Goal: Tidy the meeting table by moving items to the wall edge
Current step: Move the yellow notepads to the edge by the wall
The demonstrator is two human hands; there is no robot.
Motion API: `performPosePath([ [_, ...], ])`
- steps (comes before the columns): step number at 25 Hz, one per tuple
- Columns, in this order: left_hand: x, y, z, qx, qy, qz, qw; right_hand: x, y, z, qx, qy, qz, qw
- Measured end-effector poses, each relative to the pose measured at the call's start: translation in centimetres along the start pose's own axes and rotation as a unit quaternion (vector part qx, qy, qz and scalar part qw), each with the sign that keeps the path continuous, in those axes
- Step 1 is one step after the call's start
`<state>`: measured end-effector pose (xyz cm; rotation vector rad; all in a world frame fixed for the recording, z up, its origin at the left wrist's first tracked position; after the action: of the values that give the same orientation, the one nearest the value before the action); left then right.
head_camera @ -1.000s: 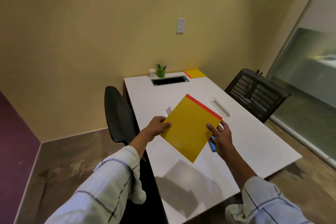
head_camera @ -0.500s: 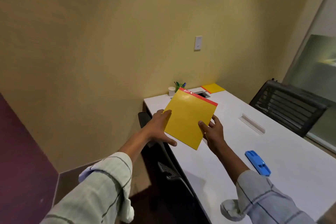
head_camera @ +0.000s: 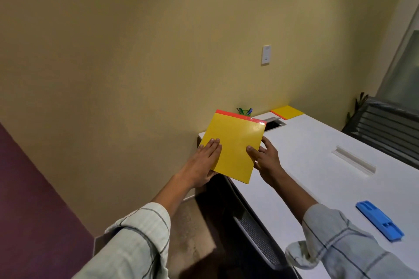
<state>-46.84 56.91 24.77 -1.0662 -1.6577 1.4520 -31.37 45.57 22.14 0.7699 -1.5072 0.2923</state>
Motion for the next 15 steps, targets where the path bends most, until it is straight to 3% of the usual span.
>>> performPosePath([
  [9, 13.1, 4.2, -13.8, 0.039, 0.025, 0.021, 0.999, -6.5, 7.8, -15.1, -0.021, 0.017, 0.007, 1.0],
  [15, 18.8, 10.2, -22.0, 0.115, 0.043, 0.035, 0.992, -12.1, 10.1, -22.5, -0.075, 0.095, 0.014, 0.993],
])
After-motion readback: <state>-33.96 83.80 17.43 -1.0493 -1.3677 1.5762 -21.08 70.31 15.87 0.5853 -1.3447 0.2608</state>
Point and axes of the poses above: each hand's wrist, its own z-axis away from the middle knuckle, its own y-axis out of the palm, x = y × z, the point moved 9 cm from there along -z, towards the middle knuckle, and after that the axes turned 12 degrees about -y, right-handed, at the moved point
